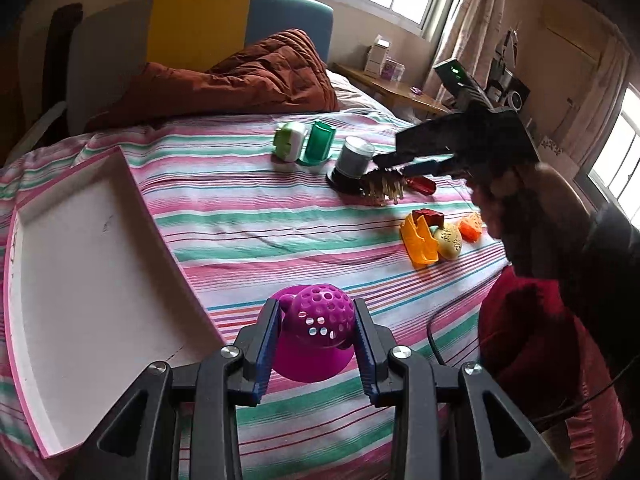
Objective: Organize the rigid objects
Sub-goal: 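Carry the magenta toy toward the tray with the left gripper while the right gripper grasps the brown fluted piece, then lower the magenta toy into the tray and open the left gripper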
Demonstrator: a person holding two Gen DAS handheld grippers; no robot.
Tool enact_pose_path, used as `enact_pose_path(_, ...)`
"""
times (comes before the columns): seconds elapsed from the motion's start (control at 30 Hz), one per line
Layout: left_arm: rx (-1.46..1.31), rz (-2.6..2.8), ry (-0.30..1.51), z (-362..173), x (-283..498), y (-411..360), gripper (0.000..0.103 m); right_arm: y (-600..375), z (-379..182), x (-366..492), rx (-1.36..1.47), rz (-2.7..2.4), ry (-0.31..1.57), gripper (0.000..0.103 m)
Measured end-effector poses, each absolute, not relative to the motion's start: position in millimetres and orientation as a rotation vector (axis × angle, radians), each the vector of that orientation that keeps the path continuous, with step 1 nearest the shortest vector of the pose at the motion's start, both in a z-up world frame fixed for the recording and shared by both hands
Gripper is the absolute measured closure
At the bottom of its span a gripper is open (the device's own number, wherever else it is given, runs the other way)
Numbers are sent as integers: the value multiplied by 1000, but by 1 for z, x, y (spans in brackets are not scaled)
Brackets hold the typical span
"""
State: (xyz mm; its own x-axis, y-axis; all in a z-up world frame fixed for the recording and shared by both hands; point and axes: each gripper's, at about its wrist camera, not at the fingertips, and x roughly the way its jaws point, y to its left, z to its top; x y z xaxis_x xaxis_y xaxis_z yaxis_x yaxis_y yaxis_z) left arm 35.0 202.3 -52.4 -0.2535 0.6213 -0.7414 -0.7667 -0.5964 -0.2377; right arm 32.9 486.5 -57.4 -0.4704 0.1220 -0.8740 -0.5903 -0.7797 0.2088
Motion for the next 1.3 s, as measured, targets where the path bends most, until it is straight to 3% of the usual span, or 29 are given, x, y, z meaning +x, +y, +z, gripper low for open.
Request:
enact_pose_path(0.07,-1057,1957,200,-54,33,198,68,474,-59,36,-1334,2307,710,67)
enact_pose_path(0.2,-1068,1956,177,-54,32,195,68,455,-65,48,-1376,2350,705,64)
enact_pose_path(0.27,-1059,1958,180,-53,33,194,68,455,-66,52,-1367,2354,715,49)
enact_pose_path(0.37,-1041,1967,178,-48,36,190,68,452,-65,51,-1330,2365,705,38)
enact_pose_path(0.6,-1045,1991,160,-45,35,180,68,436,-60,40,-1239,2392,449,15)
enact_pose_path(0.8,-1055,2006,152,-44,34,175,68,441,-77,20,-1336,2369,433,13)
enact_pose_path(0.83,-1055,2010,152,-44,33,175,68,444,-80,18,-1354,2366,456,16)
enact_pose_path(0.87,-1054,2012,153,-43,33,175,68,445,-83,18,-1366,2363,471,33)
enact_pose_path(0.9,-1054,2015,156,-43,33,175,68,446,-86,16,-1382,2346,465,35)
enact_pose_path(1.3,-1095,2089,84,-37,9,150,68,446,-91,19,-1401,2334,470,35)
